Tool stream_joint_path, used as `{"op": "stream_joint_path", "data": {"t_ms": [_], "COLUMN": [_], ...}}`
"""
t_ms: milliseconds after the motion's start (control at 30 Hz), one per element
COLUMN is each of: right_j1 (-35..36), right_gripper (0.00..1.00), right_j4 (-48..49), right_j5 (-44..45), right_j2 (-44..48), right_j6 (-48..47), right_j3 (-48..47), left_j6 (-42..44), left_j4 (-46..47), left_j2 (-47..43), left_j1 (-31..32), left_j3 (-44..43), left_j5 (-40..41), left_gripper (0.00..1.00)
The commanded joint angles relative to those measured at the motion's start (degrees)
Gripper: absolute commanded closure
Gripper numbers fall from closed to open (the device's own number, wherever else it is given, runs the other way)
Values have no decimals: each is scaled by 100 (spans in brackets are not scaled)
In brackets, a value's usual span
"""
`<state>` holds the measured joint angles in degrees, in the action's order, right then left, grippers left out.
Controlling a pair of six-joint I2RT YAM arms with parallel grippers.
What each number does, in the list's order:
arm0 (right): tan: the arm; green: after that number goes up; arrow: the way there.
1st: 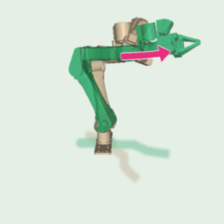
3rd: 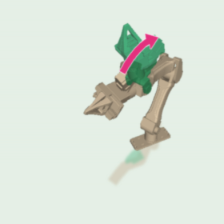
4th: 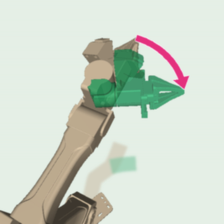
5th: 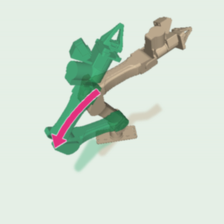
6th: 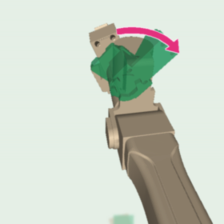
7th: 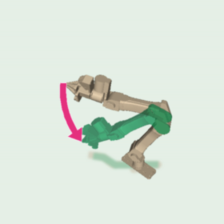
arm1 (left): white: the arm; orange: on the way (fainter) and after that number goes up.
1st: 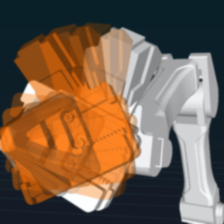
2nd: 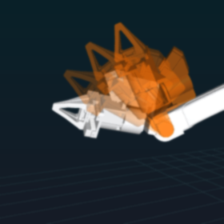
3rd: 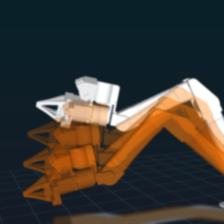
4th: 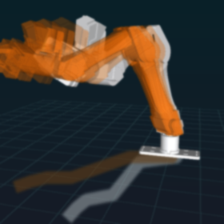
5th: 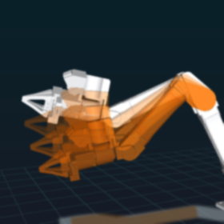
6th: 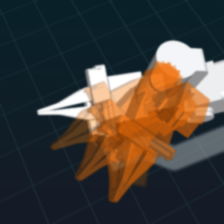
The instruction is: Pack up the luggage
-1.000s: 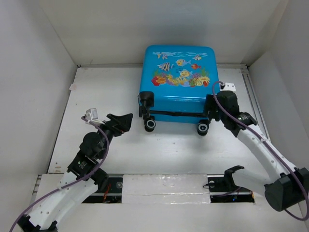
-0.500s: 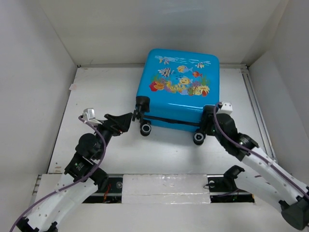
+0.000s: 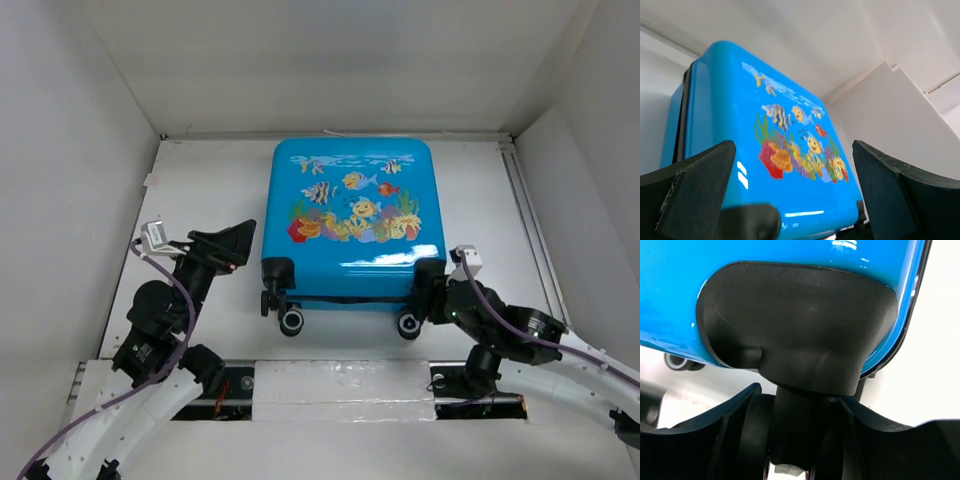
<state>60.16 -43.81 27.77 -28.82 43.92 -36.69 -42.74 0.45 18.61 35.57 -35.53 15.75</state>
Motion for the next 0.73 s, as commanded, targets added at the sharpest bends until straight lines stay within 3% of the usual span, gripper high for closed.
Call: {"op": "stream_joint_path", "data": {"t_ms": [0, 33, 67, 333, 567, 700], "right_j1": [374, 374, 374, 374, 374, 374], "right_gripper": [54, 34, 1, 0, 0, 0], "right_j4": [874, 927, 927, 1101, 1673, 2068], "right_j5": [-1616, -1678, -1556, -922, -975, -835], "right_j2": [289, 350, 351, 238, -781, -845], "right_j6": [-778, -876, -964, -2052, -2414, -2415], "right_j3": [-427, -479, -662, -2237, -2334, -2098], "left_j6": [90, 91, 91, 337, 389, 337], "left_j4": [-45, -45, -45, -168, -63, 26], "left_j2": [10, 11, 11, 64, -296, -402], "left_j1": [11, 11, 11, 11, 11, 11], "left_j3": [-437, -437, -507, -613, -52, 275], "left_j5": [121, 121, 121, 69, -185, -256], "left_gripper": [0, 0, 0, 0, 0, 0]}}
